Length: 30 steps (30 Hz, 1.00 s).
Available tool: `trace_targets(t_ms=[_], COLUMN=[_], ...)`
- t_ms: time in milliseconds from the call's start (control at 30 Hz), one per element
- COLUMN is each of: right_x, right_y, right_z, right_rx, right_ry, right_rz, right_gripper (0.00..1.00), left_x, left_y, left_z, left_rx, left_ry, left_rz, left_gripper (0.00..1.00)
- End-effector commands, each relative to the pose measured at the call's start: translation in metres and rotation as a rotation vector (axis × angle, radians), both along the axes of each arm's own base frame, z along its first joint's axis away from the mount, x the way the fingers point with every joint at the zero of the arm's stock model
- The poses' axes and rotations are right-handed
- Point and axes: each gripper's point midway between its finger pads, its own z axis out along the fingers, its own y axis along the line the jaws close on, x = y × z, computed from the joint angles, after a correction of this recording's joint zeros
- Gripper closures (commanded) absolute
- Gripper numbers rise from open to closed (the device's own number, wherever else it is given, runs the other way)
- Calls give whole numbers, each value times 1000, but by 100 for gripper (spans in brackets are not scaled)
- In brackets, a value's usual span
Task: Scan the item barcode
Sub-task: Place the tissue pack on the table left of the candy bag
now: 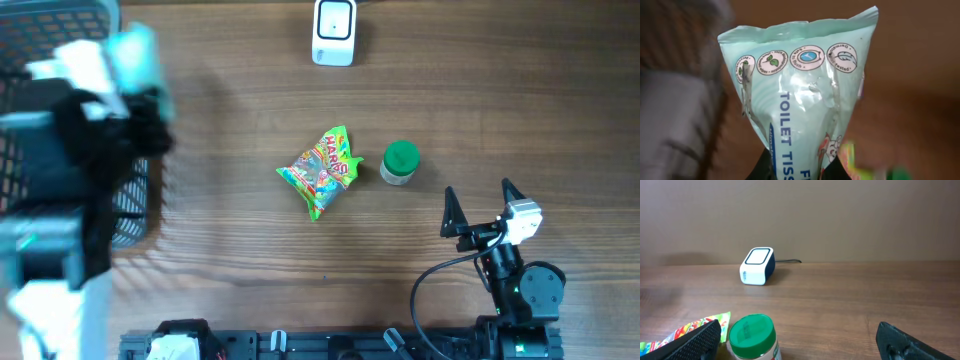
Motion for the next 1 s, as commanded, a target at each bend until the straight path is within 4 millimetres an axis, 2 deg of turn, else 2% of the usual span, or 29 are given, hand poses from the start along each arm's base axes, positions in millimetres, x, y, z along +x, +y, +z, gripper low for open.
trace_targets(t_ms=[0,100,200,267,367,400,467,500,533,567,667,733,767,800,900,967], right_x=[0,0,0,0,0,0,0,0,0,0,0,0,0,0,0,0], right_y=[0,0,0,0,0,0,0,0,0,0,0,0,0,0,0,0], right_z=[0,0,0,0,0,0,0,0,0,0,0,0,0,0,0,0], right_rx=[-9,-9,-9,-8,-9,-9,-8,-8,-9,-9,-9,-8,-8,-9,-9,-9], right_ry=[-1,-1,-1,-1,-1,-1,-2,-1,-1,-2,-2,-1,-1,-2,-2,-1], right_rz=[-5,-5,-5,-5,-5,-5,-5,-5,-5,-5,-5,-5,-5,-5,-5,-5], right_gripper=[0,0,0,0,0,0,0,0,1,0,0,0,0,0,0,0], left_x=[-6,-18,-32,-40,-45,-44,-39,-32,-26,-20,5,23,33,43,47,44], left_y=[-53,-71,-83,-87,-92,-94,-95,-98,-100,-102,-111,-108,-102,-95,-71,-35], left_z=[-106,-192,-254,-282,-301,-301,-297,-289,-281,-270,-210,-156,-118,-55,34,87], left_rx=[-35,-40,-57,-61,-61,-61,-65,-59,-55,-50,-23,14,34,66,109,137], left_ry=[265,396,467,497,512,507,482,446,415,382,243,138,72,-44,-219,-327], left_rz=[-133,-112,-115,-116,-125,-131,-136,-157,-172,-188,-247,-245,-216,-201,-123,31], left_gripper=[96,96,96,96,94,74,54,36,13,0,0,0,0,0,0,0])
